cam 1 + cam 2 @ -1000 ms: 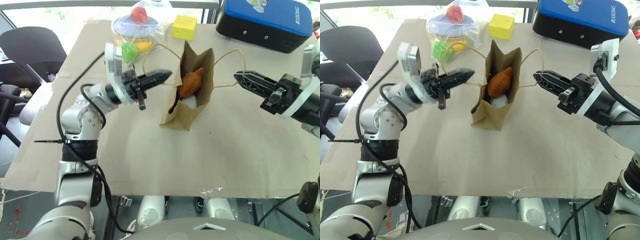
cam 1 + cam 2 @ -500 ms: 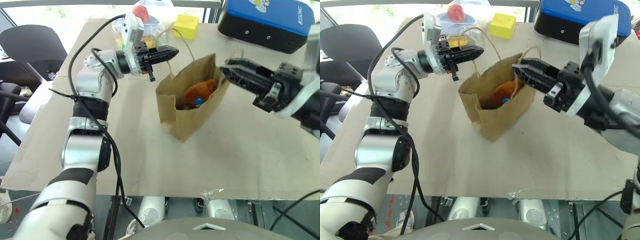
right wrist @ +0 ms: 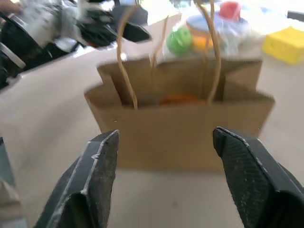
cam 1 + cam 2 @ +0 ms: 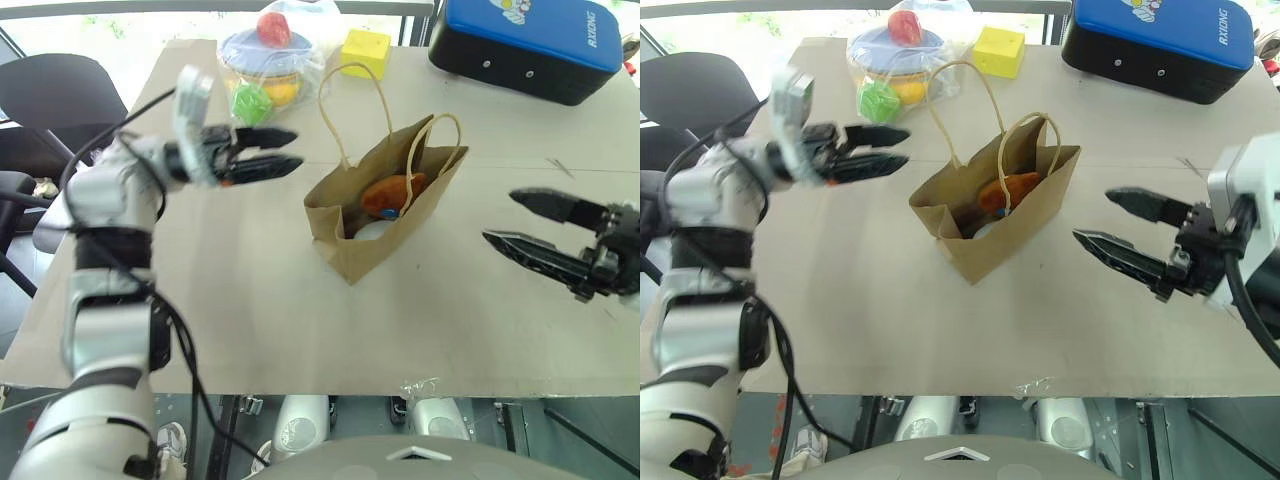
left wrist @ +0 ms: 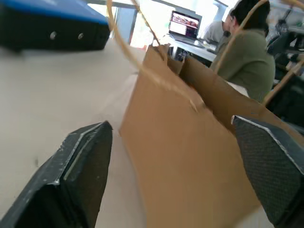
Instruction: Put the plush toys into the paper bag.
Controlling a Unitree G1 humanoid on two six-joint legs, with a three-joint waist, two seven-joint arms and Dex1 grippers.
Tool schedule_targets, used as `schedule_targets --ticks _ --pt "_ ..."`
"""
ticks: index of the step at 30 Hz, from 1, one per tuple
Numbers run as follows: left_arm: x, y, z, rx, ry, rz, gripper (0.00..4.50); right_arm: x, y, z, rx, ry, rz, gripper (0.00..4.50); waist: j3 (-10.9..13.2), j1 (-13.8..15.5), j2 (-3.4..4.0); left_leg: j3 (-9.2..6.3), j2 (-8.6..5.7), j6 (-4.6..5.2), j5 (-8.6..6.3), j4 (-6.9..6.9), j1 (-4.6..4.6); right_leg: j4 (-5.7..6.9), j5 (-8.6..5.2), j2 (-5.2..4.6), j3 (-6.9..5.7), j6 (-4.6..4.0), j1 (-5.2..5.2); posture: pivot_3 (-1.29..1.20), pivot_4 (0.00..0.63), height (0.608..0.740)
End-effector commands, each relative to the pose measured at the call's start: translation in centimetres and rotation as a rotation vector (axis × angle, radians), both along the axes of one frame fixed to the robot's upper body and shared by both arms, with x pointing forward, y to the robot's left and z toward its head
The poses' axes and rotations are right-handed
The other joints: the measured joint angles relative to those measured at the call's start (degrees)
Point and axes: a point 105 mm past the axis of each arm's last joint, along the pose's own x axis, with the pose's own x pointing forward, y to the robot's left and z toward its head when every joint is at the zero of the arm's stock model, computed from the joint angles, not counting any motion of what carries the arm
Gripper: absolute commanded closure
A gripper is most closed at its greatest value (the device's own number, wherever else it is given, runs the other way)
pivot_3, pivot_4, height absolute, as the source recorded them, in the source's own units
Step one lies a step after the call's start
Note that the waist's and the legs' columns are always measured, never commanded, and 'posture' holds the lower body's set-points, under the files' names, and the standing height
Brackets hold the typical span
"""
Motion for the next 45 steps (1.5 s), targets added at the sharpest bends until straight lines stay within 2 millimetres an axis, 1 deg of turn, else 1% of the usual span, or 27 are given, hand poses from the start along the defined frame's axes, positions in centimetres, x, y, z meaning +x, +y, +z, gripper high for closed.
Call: schedule_targets --ticks 1,2,3,4,5,7,10,12,15,17,19,23,26,28,30,32,33,35,36,38,39,40,43,44,45 --pt "-3.3 -1.3 -0.5 0.003 0.016 -0.118 0.0 0.6 1.4 -3.6 -0.104 0.013 0.058 3.07 -0.03 -0.13 -0.05 0.0 -0.01 0.0 0.0 0.03 0.02 0.06 -0.01 -0.05 0.0 0.0 0.01 0.0 0.15 0.74" --pt "-3.8 -1.8 -1.0 0.002 0.027 -0.122 0.0 1.0 2.1 -4.8 -0.124 0.015 0.083 3.49 -0.03 0.13 -0.07 -0.01 -0.04 0.0 0.0 0.04 0.03 0.07 -0.01 -0.1 -0.01 0.0 0.02 0.0 0.15 0.74" --pt "-4.1 -2.2 -1.5 0.012 0.023 -0.125 0.0 1.5 2.8 -6.0 -0.158 0.0 0.115 4.01 -0.01 0.33 -0.1 -0.09 -0.07 -0.01 0.0 0.11 -0.03 0.12 -0.02 -0.14 -0.01 -0.01 0.01 0.0 0.15 0.74" --pt "-4.2 -2.5 -1.8 0.021 0.02 -0.128 0.0 2.2 3.5 -6.7 -0.169 -0.019 0.132 4.41 -0.01 0.49 -0.1 -0.1 -0.1 -0.01 0.01 0.15 -0.02 0.15 -0.03 -0.14 -0.03 -0.03 0.01 0.0 0.15 0.74" --pt "-4.2 -2.8 -2.2 0.036 0.014 -0.125 0.0 2.8 4.2 -7.0 -0.161 -0.039 0.156 4.47 0.0 0.68 -0.08 -0.07 -0.13 -0.01 0.01 0.19 0.0 0.16 -0.06 -0.14 -0.05 -0.08 0.01 0.0 0.15 0.74" --pt "-4.3 -3.6 -3.0 0.078 -0.012 -0.128 0.0 4.5 6.1 -7.3 -0.121 -0.082 0.192 4.47 -0.03 0.82 -0.12 -0.01 -0.17 -0.02 0.01 0.27 0.01 0.2 -0.1 -0.1 0.01 -0.15 0.0 0.0 0.15 0.74" --pt "-4.4 -4.9 -3.2 0.083 -0.046 -0.135 0.0 6.4 8.2 -7.9 -0.122 -0.127 0.249 4.47 -0.02 0.87 -0.11 0.08 -0.18 -0.02 0.01 0.27 0.05 0.24 -0.03 -0.03 0.1 -0.04 -0.01 0.0 0.15 0.74" --pt "-4.3 -5.4 -3.2 0.081 -0.068 -0.116 0.0 7.0 9.5 -7.8 -0.096 -0.145 0.294 4.47 -0.02 1.12 -0.11 0.0 -0.16 -0.03 0.02 0.26 -0.02 0.22 -0.01 0.0 0.01 -0.02 -0.03 0.0 0.15 0.74" --pt "-4.4 -5.8 -3.7 0.101 -0.097 -0.081 0.0 7.8 10.7 -7.8 -0.069 -0.159 0.317 4.47 -0.02 0.95 -0.11 -0.01 -0.16 -0.25 0.15 0.17 -0.05 0.17 -0.03 0.0 0.02 0.02 -0.06 0.0 0.15 0.74" --pt "-4.3 -6.2 -3.9 0.099 -0.117 -0.042 0.0 8.2 11.2 -7.8 -0.061 -0.167 0.324 4.47 -0.01 0.87 -0.11 0.0 -0.15 -0.25 0.15 0.11 -0.04 0.13 -0.03 -0.01 0.03 0.02 -0.06 0.0 0.15 0.74" --pt "-4.2 -6.7 -3.7 0.084 -0.153 0.002 0.0 8.4 11.5 -7.7 -0.037 -0.167 0.325 4.47 -0.01 0.88 -0.11 0.0 -0.14 -0.26 0.15 0.11 -0.03 0.15 -0.03 -0.02 0.02 0.02 -0.06 0.0 0.15 0.74" --pt "-4.1 -7.7 -3.6 0.079 -0.225 0.092 0.0 8.6 11.8 -7.9 -0.01 -0.161 0.315 4.47 -0.02 0.93 -0.1 0.02 -0.15 -0.24 0.14 0.13 0.02 0.24 -0.02 -0.05 0.03 0.02 -0.04 0.0 0.15 0.74" --pt "-3.2 -8.5 -4.4 0.111 -0.287 0.198 0.0 8.3 11.4 -8.0 0.015 -0.145 0.301 4.47 -0.02 1.0 -0.1 0.04 -0.17 -0.25 0.15 0.14 0.05 0.28 -0.02 -0.09 0.04 0.02 -0.03 0.0 0.15 0.74" --pt "-3.0 -9.2 -4.5 0.085 -0.313 0.224 0.0 7.9 10.8 -8.2 0.017 -0.137 0.286 4.47 -0.04 1.19 -0.09 0.01 -0.18 -0.25 0.15 0.14 0.04 0.25 -0.02 -0.1 0.01 0.02 -0.01 0.0 0.15 0.74" --pt "-2.8 -9.9 -4.5 0.04 -0.307 0.233 0.5 7.1 10.1 -8.0 0.017 -0.14 0.268 4.5 -0.04 1.04 -0.08 0.03 -0.19 -0.25 0.15 0.15 0.02 0.25 -0.02 -0.1 0.01 0.02 -0.01 0.0 0.15 0.74" --pt "-2.7 -10.4 -4.5 0.029 -0.314 0.22 1.13 5.9 9.3 -7.3 0.024 -0.16 0.24 4.5 -0.04 1.14 -0.08 -0.02 -0.18 -0.24 0.14 0.15 0.03 0.27 -0.02 -0.12 -0.04 0.02 0.0 0.0 0.15 0.74" --pt "-2.6 -10.4 -4.5 0.027 -0.316 0.217 1.63 5.5 9.0 -6.9 0.027 -0.17 0.227 4.5 -0.04 1.13 -0.07 -0.02 -0.18 -0.25 0.14 0.15 0.01 0.25 -0.02 -0.12 -0.04 0.02 -0.01 0.0 0.15 0.74" --pt "-1.9 -10.2 -4.1 0.016 -0.33 0.203 2.59 4.1 7.8 -6.4 0.005 -0.191 0.173 4.5 -0.04 1.01 -0.08 -0.02 -0.18 -0.24 0.14 0.15 0.02 0.27 -0.02 -0.12 -0.03 0.02 -0.01 0.0 0.15 0.74" --pt "-1.7 -10.2 -3.8 0.01 -0.339 0.186 3.14 3.7 7.1 -6.5 -0.021 -0.199 0.138 4.5 -0.05 1.01 -0.08 -0.01 -0.18 -0.23 0.13 0.15 0.05 0.29 -0.02 -0.11 -0.03 0.02 0.0 0.0 0.15 0.74" --pt "-1.3 -10.2 -3.4 0.013 -0.363 0.137 3.95 2.9 5.8 -6.7 -0.08 -0.206 0.077 4.5 -0.05 1.0 -0.06 -0.03 -0.18 -0.05 0.03 0.15 0.06 0.31 -0.02 -0.1 -0.05 0.02 0.0 0.0 0.15 0.74" --pt "-1.1 -10.1 -3.4 0.019 -0.369 0.112 4.45 2.3 5.2 -6.9 -0.105 -0.19 0.07 4.5 -0.06 1.01 -0.08 -0.01 -0.19 -0.05 0.03 0.15 0.06 0.32 -0.02 -0.09 -0.03 0.02 0.0 0.0 0.15 0.74" --pt "-0.8 -10.1 -3.3 0.026 -0.377 0.071 4.45 2.0 4.3 -6.7 -0.127 -0.195 0.032 4.5 -0.07 1.0 -0.09 -0.01 -0.19 -0.05 0.03 0.15 0.08 0.3 -0.02 -0.06 -0.03 0.02 0.01 0.0 0.15 0.74" --pt "0.2 -10.1 -2.6 0.038 -0.407 -0.05 4.5 0.6 1.9 -6.0 -0.157 -0.196 -0.042 3.71 -0.08 1.23 -0.1 -0.05 -0.22 -0.05 0.03 0.18 0.03 0.27 -0.03 -0.04 -0.08 0.02 0.03 0.0 0.15 0.74" --pt "0.4 -10.2 -2.4 0.039 -0.416 -0.1 4.5 0.1 1.0 -5.7 -0.17 -0.201 -0.07 3.19 -0.08 1.12 -0.11 -0.03 -0.22 -0.05 0.03 0.2 0.03 0.23 -0.02 0.0 -0.04 0.03 0.04 0.0 0.15 0.74" --pt "0.8 -10.3 -2.2 0.047 -0.425 -0.142 4.5 -0.4 -0.1 -5.3 -0.181 -0.208 -0.108 2.8 -0.08 1.12 -0.1 -0.03 -0.23 -0.04 0.02 0.2 0.06 0.2 -0.02 0.0 -0.04 0.04 0.09 0.0 0.15 0.74"
